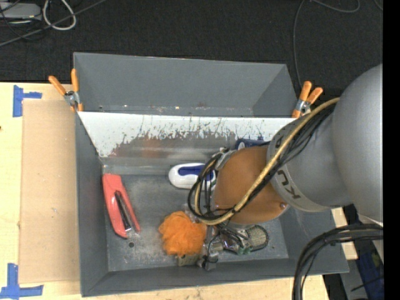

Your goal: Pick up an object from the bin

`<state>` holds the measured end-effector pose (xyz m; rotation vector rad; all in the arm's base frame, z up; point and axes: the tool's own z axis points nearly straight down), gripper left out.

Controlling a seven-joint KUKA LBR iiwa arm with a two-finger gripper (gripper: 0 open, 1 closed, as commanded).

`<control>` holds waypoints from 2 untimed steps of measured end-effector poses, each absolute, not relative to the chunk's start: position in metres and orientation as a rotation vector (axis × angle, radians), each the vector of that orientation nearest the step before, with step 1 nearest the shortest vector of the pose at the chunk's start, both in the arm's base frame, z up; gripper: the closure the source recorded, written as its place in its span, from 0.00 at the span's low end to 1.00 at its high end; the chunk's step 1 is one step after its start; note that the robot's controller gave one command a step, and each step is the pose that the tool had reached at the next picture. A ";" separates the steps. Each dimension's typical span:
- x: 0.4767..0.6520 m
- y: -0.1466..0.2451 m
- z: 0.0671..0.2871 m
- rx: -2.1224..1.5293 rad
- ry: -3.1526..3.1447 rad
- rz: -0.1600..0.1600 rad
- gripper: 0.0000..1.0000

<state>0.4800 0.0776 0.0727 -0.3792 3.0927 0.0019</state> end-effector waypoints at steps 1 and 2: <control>0.475 0.082 0.072 -0.675 3.050 0.000 1.00; 0.475 0.082 0.072 -0.675 3.051 0.000 1.00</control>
Offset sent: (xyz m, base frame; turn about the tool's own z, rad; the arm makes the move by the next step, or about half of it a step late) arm 0.0000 0.0000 0.0000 0.0000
